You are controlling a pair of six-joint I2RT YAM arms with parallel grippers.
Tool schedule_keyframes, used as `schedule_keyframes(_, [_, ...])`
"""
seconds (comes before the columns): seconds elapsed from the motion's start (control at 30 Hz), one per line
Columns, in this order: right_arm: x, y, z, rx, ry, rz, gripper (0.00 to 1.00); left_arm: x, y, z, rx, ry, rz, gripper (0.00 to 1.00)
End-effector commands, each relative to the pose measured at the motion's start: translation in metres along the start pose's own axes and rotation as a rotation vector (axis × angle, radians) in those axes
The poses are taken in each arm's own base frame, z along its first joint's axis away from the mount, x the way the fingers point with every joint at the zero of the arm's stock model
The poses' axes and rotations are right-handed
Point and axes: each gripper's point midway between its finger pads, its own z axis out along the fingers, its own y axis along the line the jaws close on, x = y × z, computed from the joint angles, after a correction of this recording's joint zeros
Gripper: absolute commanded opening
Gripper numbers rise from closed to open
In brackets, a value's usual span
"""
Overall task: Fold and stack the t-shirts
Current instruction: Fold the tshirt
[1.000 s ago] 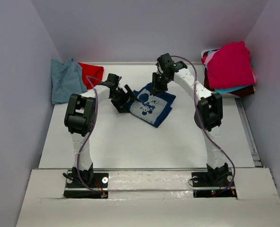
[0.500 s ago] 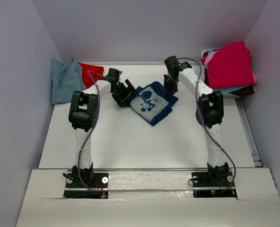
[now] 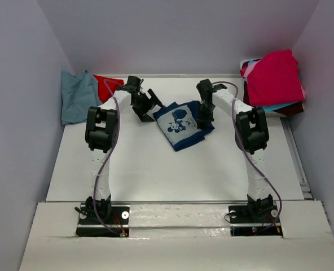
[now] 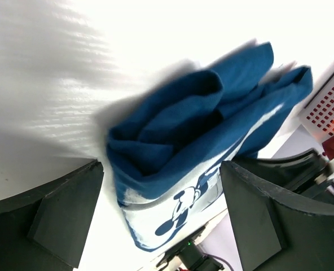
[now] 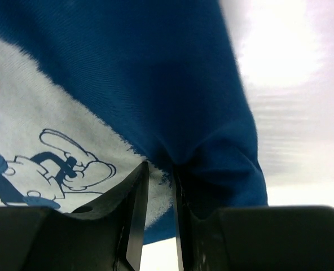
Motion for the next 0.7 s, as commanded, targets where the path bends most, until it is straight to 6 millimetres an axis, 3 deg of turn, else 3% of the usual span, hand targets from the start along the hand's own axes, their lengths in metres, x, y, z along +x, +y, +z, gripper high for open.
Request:
schedule_keyframes(0.0, [0.041,0.001,0.0,-0.055,0.108,-0.033,0.29,-0.008,-0.003,-0.001,-0.001,0.017,0.041,0.99])
schedule_keyframes(0.13, [0.063,0.005,-0.004,-0.101,0.157,-0.062,0.29,-0.014,-0.007,0.004,0.003,0.02,0.051,0.99])
schedule_keyframes(0.27, [0.081,0.028,-0.011,-0.17,0.2,-0.122,0.29,-0.015,-0.009,0.008,0.018,0.029,0.057,0.99])
schedule_keyframes(0.43, [0.075,0.039,-0.018,-0.195,0.182,-0.134,0.29,-0.018,0.004,-0.001,-0.035,0.003,0.076,0.99])
schedule_keyframes(0.53, [0.075,0.044,-0.019,-0.222,0.194,-0.142,0.29,-0.004,0.004,-0.016,-0.015,0.001,0.087,0.99])
schedule_keyframes(0.57, [0.075,0.044,-0.019,-0.224,0.195,-0.142,0.29,0.007,0.018,-0.013,-0.033,0.024,0.071,0.99])
schedule_keyframes(0.67, [0.074,0.045,-0.017,-0.228,0.199,-0.141,0.29,0.026,0.031,-0.024,-0.044,0.034,0.067,0.99])
